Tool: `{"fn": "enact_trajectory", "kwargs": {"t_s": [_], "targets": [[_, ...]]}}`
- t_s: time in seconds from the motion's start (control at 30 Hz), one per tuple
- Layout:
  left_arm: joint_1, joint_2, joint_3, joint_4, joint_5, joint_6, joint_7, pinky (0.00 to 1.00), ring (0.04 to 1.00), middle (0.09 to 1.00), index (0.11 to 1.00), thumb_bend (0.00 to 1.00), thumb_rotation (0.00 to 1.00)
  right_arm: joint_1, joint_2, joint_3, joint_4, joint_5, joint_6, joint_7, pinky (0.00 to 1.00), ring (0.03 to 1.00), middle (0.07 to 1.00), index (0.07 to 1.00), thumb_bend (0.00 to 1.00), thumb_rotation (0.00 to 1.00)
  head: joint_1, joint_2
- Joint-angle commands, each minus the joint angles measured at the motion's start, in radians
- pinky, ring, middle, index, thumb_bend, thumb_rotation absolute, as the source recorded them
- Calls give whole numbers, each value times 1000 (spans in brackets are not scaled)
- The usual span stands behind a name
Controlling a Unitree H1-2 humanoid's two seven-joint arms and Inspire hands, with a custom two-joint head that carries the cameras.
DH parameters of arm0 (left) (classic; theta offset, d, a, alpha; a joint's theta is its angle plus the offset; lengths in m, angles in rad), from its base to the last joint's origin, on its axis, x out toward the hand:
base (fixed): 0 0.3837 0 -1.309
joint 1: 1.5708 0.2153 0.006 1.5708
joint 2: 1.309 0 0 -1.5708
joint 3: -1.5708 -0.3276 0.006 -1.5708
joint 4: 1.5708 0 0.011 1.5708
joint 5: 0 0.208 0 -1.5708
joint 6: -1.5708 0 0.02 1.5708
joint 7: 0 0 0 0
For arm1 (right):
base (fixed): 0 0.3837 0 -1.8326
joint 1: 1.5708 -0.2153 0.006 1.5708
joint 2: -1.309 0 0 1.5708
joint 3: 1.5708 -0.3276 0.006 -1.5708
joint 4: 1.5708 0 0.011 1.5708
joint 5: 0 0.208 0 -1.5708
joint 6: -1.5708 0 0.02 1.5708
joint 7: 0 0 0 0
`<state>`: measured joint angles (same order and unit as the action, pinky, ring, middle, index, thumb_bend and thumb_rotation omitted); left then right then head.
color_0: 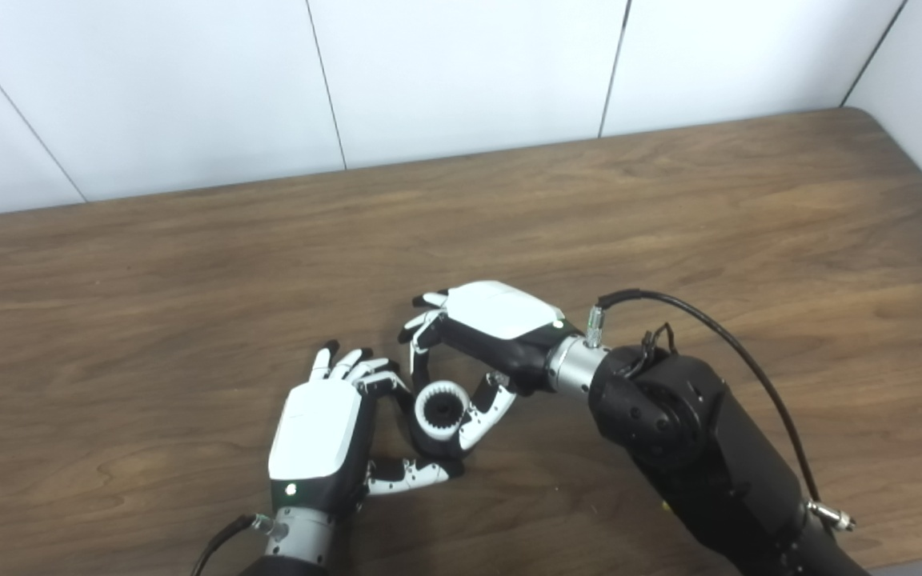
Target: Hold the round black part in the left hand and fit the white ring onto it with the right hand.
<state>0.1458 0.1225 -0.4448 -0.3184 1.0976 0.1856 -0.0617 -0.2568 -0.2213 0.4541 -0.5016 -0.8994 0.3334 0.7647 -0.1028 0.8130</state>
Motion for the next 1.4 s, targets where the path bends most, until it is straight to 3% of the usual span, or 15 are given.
{"fn": "enact_trajectory", "kwargs": {"t_s": [0.0, 0.8, 0.83, 0.87, 0.93, 1.37], "targets": [[11, 5, -16, 16, 18, 11, -59, 1000, 884, 782, 482, 521, 51, -17, 5, -9, -13, 4, -29, -33, 1000, 969, 837, 484, 524, 135, 0, 0], [6, 0, -16, 17, 20, 11, -66, 1000, 883, 779, 482, 519, 51, -13, -3, -15, -4, 10, -41, -42, 1000, 971, 854, 492, 525, 151, 0, 0], [5, 0, -15, 17, 19, 12, -67, 1000, 885, 780, 482, 519, 51, -15, -4, -16, -5, 11, -41, -41, 1000, 972, 860, 564, 777, 231, 0, 0], [5, 0, -15, 18, 20, 12, -65, 1000, 885, 781, 482, 519, 51, -16, -4, -16, -6, 11, -40, -39, 1000, 973, 864, 594, 870, 268, 0, 0], [5, 0, -15, 21, 20, 11, -61, 1000, 882, 780, 482, 520, 51, -18, -6, -17, -9, 12, -37, -33, 1000, 981, 880, 636, 963, 327, 0, 1], [-3, -2, -12, 28, 19, 13, -59, 1000, 878, 776, 482, 519, 51, -25, -5, -30, -23, 5, -16, -8, 1000, 1000, 952, 747, 1000, 401, 3, -2]]}}
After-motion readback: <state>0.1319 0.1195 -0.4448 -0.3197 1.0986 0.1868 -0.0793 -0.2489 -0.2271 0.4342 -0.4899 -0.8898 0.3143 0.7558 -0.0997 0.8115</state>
